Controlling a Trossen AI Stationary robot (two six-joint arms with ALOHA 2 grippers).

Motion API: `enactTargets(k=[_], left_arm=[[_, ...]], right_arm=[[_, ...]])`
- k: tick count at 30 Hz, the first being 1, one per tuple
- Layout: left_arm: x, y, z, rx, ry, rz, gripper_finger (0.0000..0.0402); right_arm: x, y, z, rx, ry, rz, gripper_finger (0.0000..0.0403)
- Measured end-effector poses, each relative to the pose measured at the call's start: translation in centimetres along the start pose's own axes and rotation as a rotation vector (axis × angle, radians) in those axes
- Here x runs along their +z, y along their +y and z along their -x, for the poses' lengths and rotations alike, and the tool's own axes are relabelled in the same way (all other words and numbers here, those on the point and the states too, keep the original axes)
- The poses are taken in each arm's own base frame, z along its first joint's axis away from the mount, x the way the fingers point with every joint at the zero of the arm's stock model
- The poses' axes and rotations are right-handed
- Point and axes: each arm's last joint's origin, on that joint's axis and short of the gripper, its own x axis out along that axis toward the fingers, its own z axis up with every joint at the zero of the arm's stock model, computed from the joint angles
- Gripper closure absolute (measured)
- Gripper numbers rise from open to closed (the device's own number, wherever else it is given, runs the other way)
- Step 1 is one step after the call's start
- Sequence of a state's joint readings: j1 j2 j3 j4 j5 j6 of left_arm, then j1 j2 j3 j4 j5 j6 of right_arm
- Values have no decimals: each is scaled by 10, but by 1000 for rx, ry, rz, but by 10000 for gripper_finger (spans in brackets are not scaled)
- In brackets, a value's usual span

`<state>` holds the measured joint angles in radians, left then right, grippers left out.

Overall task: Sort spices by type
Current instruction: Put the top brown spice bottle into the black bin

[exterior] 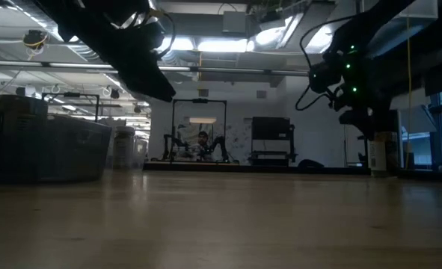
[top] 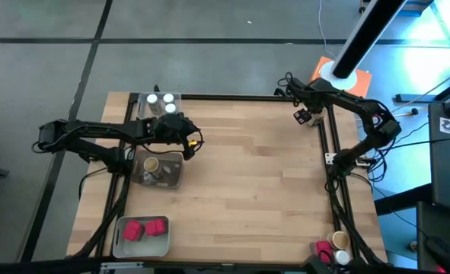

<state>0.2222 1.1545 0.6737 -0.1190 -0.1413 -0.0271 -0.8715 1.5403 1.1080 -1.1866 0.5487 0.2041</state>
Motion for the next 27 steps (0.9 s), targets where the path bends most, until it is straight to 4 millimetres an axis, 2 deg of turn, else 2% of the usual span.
enactTargets(k=[14,20,27], left_arm=[[-14,0,-4,1,29,16,164],[-12,0,-4,0,8,17,164],[-10,0,-4,-1,-10,19,164]], right_arm=[[11,17,-22,-26,90,31,59],[8,28,-15,10,78,75,59],[3,49,-1,35,31,148,59]])
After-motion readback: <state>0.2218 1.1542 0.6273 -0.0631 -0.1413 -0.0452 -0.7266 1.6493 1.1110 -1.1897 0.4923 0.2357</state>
